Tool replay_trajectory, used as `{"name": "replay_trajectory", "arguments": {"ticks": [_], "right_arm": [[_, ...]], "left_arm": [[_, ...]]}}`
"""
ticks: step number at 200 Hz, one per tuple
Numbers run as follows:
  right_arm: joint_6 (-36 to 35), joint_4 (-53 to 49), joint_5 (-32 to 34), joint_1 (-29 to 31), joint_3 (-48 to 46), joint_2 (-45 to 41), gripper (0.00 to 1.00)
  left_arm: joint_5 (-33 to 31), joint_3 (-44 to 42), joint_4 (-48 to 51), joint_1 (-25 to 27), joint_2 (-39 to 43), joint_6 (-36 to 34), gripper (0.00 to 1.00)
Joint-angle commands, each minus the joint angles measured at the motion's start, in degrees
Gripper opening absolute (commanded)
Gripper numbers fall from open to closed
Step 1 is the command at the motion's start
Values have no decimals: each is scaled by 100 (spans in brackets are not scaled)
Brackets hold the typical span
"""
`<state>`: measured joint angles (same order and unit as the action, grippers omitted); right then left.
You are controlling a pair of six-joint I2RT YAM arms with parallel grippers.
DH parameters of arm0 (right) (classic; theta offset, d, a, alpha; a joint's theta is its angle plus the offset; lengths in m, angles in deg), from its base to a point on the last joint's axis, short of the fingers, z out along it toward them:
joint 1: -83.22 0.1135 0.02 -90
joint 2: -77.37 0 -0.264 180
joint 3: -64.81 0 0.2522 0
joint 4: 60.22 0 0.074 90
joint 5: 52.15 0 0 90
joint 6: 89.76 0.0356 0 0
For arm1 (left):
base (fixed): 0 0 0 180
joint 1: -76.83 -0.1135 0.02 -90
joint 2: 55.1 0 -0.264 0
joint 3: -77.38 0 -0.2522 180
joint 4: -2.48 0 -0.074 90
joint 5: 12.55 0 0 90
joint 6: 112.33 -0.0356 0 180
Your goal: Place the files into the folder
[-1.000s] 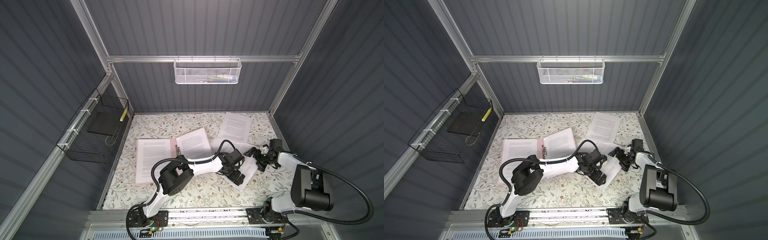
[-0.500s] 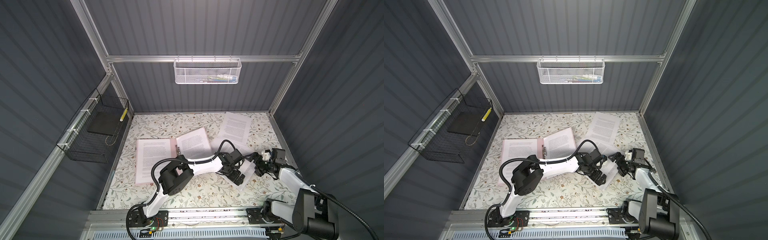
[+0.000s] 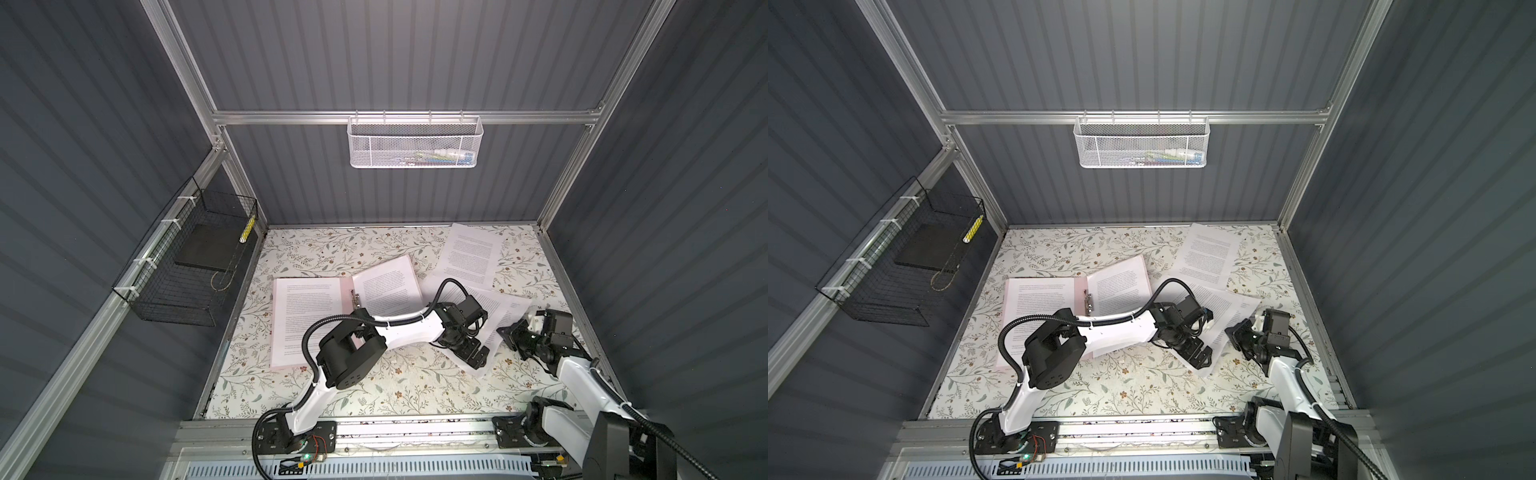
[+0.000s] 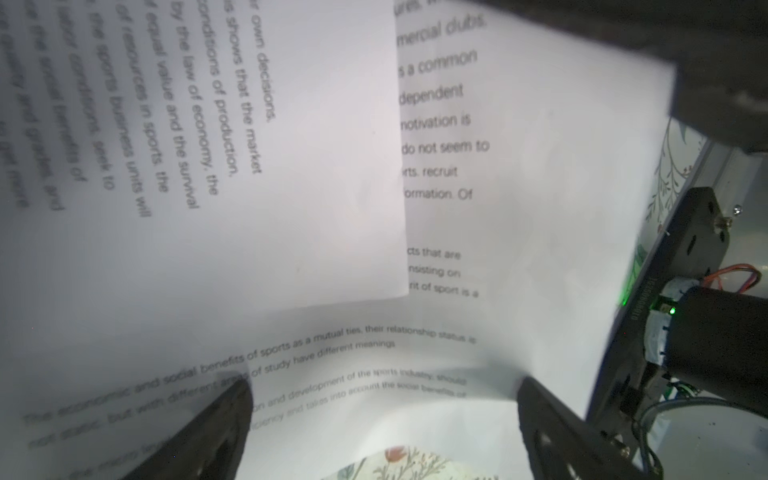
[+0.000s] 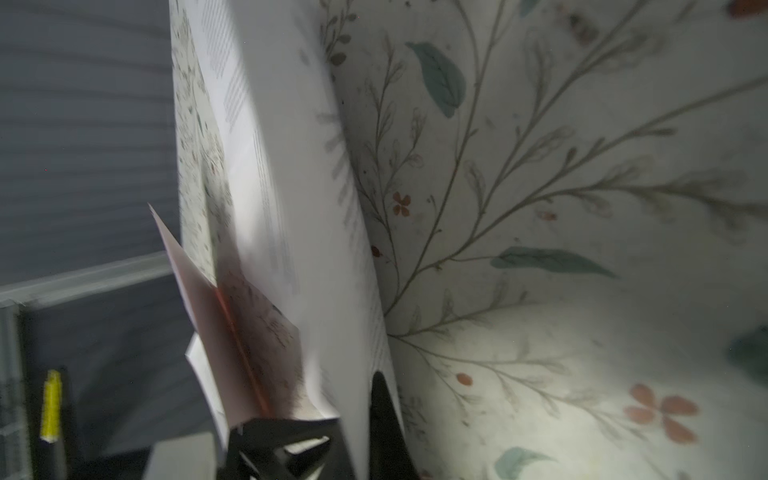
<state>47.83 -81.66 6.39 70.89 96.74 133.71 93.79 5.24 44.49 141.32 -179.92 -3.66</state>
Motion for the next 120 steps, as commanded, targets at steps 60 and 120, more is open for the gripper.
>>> {"name": "replay_trajectory", "arguments": {"ticks": [60, 120], "right_arm": [[-733, -2209, 356, 2, 818, -1330, 0], [-1451, -3586, 448, 10, 2037, -1798, 0]], "left_arm": [[865, -4, 24, -87, 987, 518, 100], [-678, -848, 33, -288, 3074, -102, 100]]}}
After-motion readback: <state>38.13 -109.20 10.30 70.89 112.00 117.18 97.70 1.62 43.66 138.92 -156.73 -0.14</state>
